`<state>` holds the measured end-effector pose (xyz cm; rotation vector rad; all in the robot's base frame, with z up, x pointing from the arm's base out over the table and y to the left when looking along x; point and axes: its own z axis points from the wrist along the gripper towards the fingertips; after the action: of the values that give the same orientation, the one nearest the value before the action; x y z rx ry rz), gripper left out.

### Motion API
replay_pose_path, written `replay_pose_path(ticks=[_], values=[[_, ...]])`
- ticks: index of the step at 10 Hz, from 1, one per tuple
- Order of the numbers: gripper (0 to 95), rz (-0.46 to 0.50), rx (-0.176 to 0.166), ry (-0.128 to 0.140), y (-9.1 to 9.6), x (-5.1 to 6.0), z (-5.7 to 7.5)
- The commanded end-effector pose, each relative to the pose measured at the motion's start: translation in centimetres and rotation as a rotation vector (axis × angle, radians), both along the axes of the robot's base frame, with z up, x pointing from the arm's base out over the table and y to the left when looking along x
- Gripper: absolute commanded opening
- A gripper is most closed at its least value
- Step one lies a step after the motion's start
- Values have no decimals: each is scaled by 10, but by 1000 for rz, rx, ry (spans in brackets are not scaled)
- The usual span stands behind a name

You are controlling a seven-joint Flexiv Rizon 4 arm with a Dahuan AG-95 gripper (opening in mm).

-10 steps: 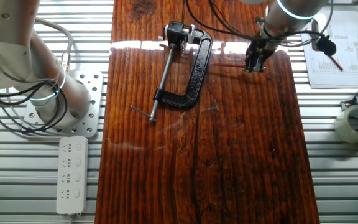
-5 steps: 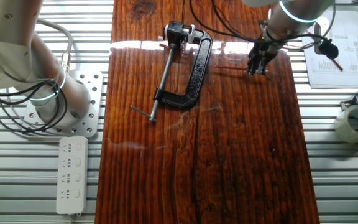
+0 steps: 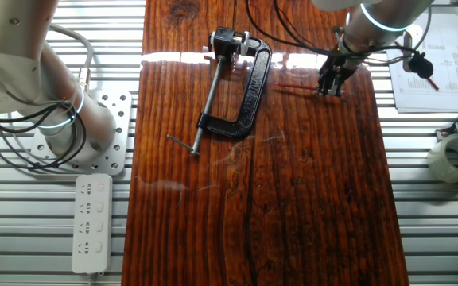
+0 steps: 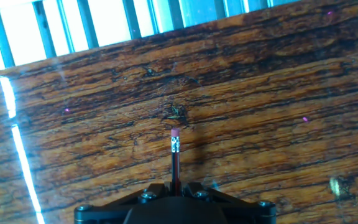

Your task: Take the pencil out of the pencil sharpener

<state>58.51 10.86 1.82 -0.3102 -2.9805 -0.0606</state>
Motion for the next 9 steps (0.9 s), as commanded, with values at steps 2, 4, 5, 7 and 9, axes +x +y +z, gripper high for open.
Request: replay_pose_path(ticks=[2,4,5,7,9], values=[[0,0,1,0,0,0,-4],[0,3,3,3,1,-1,-6],[0,13,10,14,1,-1,-7],[0,15,11,18,2,0,-7],[0,15,10,18,2,0,-8]])
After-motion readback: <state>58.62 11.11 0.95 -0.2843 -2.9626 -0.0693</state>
